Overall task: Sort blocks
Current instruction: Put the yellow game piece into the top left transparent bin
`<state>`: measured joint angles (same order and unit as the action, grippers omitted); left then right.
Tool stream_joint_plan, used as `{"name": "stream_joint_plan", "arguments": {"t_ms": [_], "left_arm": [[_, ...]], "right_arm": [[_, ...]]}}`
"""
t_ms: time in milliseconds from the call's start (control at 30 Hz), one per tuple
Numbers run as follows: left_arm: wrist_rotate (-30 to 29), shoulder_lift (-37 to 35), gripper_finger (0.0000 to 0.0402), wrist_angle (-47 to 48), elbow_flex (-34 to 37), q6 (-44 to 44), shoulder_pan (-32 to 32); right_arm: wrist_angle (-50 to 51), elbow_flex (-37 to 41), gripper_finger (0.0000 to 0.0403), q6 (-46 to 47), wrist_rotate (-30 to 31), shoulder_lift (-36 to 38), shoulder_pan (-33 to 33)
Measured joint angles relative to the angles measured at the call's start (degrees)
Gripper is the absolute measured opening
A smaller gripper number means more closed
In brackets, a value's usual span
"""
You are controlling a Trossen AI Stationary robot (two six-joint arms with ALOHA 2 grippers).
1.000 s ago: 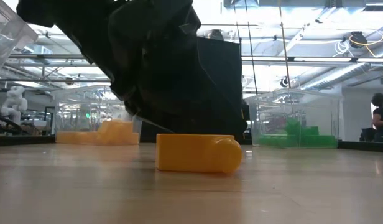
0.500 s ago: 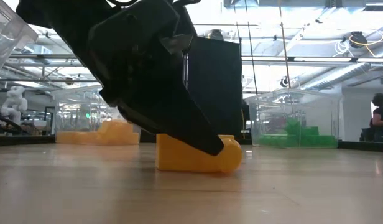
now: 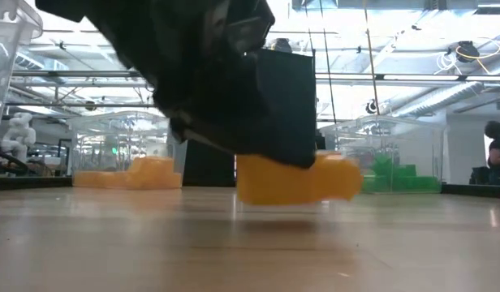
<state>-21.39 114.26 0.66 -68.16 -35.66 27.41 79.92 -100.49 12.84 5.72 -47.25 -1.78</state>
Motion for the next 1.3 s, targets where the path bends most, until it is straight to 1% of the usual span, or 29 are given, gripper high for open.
{"name": "stream_joint_plan", "arguments": {"t_ms": [167,267,500,567,700,767,800,867,933,967,1000,1100,1167,1300], "left_arm": [[-0.50,-0.21,0.0006,0.06,-0.65,0.02,-0.89],[-1.08,-1.68,0.0001,0.26,-0.73,0.43,-1.67],[-7.97,-7.31,0.0002,3.38,-0.74,1.91,-5.76],[-8.67,-8.52,0.0002,3.11,-0.87,1.64,-7.29],[-9.06,-8.74,0.0001,1.96,-0.83,1.71,-10.01],[-8.28,-8.37,0.0000,-1.11,-0.83,3.21,-11.48],[-6.79,-7.98,0.0000,-3.59,-0.83,5.28,-12.21],[-3.48,-7.69,0.0007,-7.60,-0.77,12.74,-13.42],[-2.62,-7.70,0.0022,-11.53,-0.77,19.21,-14.82],[-2.59,-7.80,0.0034,-12.45,-0.83,20.02,-15.73],[-2.07,-7.85,0.0047,-12.57,-0.85,19.37,-16.81],[0.96,-7.72,0.0099,-11.03,-0.79,12.61,-20.15],[0.79,-7.33,0.0138,-11.27,-0.77,9.36,-21.26],[-1.89,-6.86,0.0206,-11.75,-0.79,5.03,-20.54]], "right_arm": [[-0.12,0.00,0.0368,0.00,0.00,-0.01,-0.02],[-0.90,0.00,0.0368,0.00,0.00,0.00,0.00],[-1.24,0.00,0.0368,0.00,0.00,-0.01,0.00],[-1.25,0.00,0.0368,0.00,0.00,-0.01,0.00],[-1.25,0.00,0.0368,0.00,-0.01,-0.01,0.00],[-1.25,0.00,0.0368,-0.02,0.00,-0.01,-0.02],[-1.25,0.00,0.0368,-0.06,0.00,-0.01,0.00],[-1.22,0.00,0.0368,-0.39,0.00,-0.01,0.00],[-1.15,0.00,0.0368,-0.58,0.00,-0.01,-0.02],[-1.03,0.00,0.0368,-0.63,0.00,-0.01,0.00],[-0.82,0.00,0.0368,-0.63,-0.01,-0.01,-0.02],[-0.68,0.00,0.0368,-0.63,-0.02,-0.01,0.00],[-0.52,0.00,0.0368,-0.57,0.00,0.01,-0.02],[0.04,0.00,0.0368,-0.82,-0.02,-0.01,0.00]]}}
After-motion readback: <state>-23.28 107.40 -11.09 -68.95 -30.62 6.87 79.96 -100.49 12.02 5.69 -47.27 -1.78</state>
